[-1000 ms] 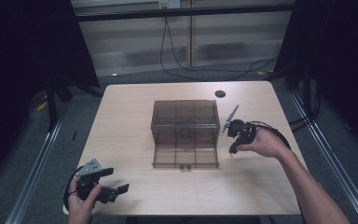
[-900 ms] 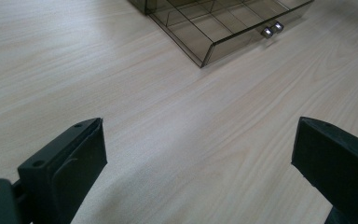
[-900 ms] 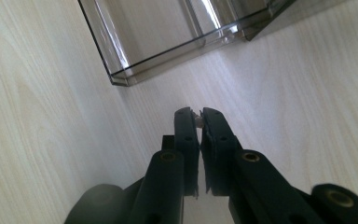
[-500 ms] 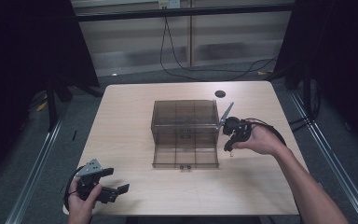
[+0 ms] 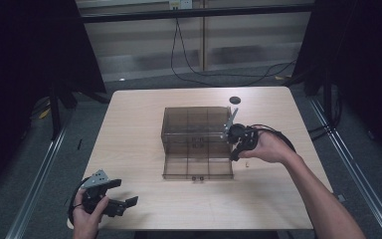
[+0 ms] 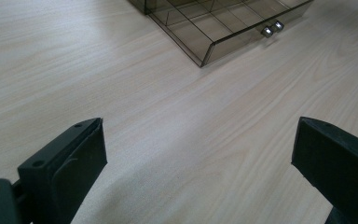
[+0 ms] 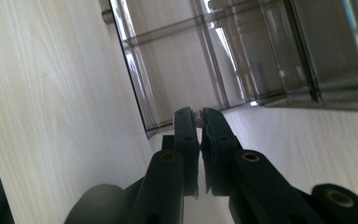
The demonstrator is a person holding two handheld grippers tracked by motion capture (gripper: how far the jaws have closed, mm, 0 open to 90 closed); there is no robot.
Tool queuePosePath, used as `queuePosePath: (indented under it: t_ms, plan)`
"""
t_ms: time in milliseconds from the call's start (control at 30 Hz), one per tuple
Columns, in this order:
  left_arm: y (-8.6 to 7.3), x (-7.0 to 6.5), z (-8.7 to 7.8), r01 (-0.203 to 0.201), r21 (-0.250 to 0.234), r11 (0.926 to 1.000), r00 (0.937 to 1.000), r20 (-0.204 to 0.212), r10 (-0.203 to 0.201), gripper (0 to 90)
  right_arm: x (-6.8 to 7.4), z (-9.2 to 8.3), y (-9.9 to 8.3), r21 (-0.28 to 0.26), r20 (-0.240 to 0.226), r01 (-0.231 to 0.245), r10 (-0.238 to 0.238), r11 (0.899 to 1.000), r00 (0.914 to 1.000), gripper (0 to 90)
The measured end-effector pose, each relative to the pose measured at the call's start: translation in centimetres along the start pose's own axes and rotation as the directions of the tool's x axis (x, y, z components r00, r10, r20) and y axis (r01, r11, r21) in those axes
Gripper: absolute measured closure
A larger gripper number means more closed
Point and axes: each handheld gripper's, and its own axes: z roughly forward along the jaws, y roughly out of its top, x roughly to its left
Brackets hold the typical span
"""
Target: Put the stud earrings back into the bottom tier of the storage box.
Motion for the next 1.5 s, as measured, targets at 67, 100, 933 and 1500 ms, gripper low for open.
queuePosePath:
  t_ms: [67, 100, 933, 1500]
  plan:
    - [0.0, 0.0, 0.0, -0.003, 0.004, 1.0, 1.0, 0.0, 0.003, 2.9, 0.2, 0.2, 0.6, -0.001, -0.003, 0.006, -0.006, 1.0, 1.0, 85.2]
    - [0.0, 0.0, 0.0, -0.003, 0.004, 1.0, 1.0, 0.0, 0.003, 3.0, 0.2, 0.2, 0.6, -0.001, -0.003, 0.006, -0.006, 1.0, 1.0, 85.2]
    - [0.0, 0.1, -0.1, 0.005, -0.011, 0.9999, 1.0, 0.006, -0.004, 2.9, 1.4, 2.1, 6.2, 0.036, -0.033, 0.104, -0.103, 0.994, 0.9941, 85.2]
    - [0.0, 0.1, -0.1, 0.004, -0.011, 0.9999, 1.0, 0.007, -0.004, 2.9, 2.1, 4.7, 9.4, 0.104, -0.048, 0.176, -0.172, 0.979, 0.9839, 85.2]
